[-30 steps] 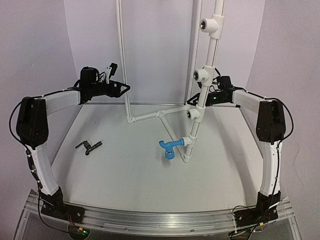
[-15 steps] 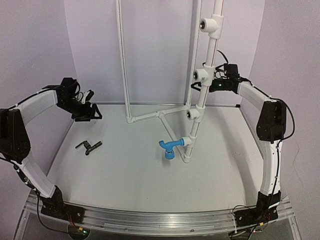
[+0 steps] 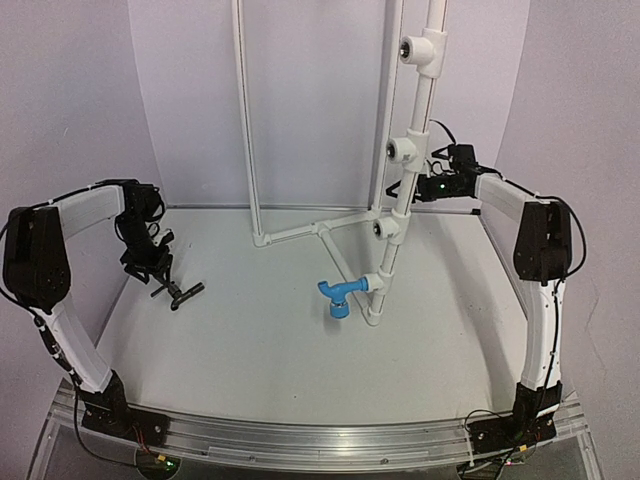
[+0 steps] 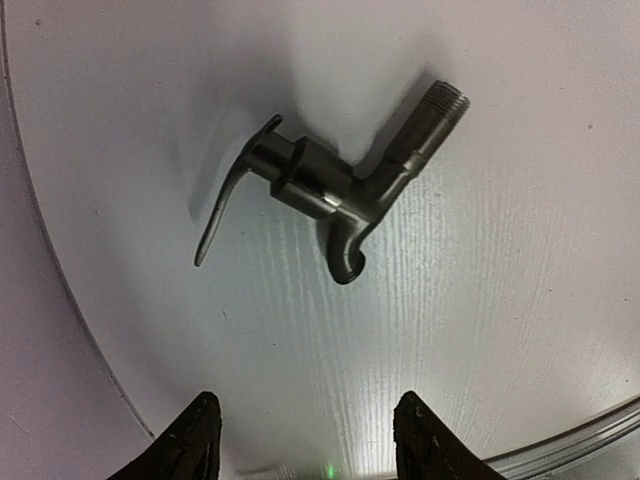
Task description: Install the water faucets
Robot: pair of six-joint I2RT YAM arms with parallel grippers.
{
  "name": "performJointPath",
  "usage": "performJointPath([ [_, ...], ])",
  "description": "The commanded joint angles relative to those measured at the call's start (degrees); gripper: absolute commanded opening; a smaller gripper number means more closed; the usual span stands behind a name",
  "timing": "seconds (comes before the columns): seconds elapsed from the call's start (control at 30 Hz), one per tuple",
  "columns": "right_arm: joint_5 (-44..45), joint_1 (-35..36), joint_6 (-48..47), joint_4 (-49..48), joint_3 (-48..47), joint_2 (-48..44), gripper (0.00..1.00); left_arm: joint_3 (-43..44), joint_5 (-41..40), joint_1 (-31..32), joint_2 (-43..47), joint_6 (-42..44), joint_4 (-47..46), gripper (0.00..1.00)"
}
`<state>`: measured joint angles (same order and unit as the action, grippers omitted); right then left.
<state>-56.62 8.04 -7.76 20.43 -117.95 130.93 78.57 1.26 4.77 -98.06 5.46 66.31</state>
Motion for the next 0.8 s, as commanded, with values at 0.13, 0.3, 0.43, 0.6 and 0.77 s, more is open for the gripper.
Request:
performJointPath([
  [0.13, -0.6, 0.7, -1.9, 2.4, -1.1, -0.7, 0.97, -2.3, -7.5, -1.6, -2.9, 9.0, -7.6, 0.52],
  [0.3, -0.6, 0.8, -2.1, 2.9, -1.3, -0.7, 0.97, -3.9, -6.6, -2.2, -5.2, 12.5, -11.9, 0.51],
  [0.43, -0.4, 0.8, -2.3, 3.4, -1.8, -0.6, 0.97, -4.3, -6.4, -2.4, -7.9, 14.8, -14.4, 0.48],
  [0.6, -0.4, 0.8, -2.9, 3.9, -2.1, -0.5, 0.97, -4.8, -6.0, -2.6, -10.4, 15.9, -16.7, 0.46],
  [0.77, -0.5, 0.8, -3.1, 4.2, -2.4, -0.2, 0.97, -5.6, -6.4, -2.7, -11.8, 16.7, -17.9, 0.37],
])
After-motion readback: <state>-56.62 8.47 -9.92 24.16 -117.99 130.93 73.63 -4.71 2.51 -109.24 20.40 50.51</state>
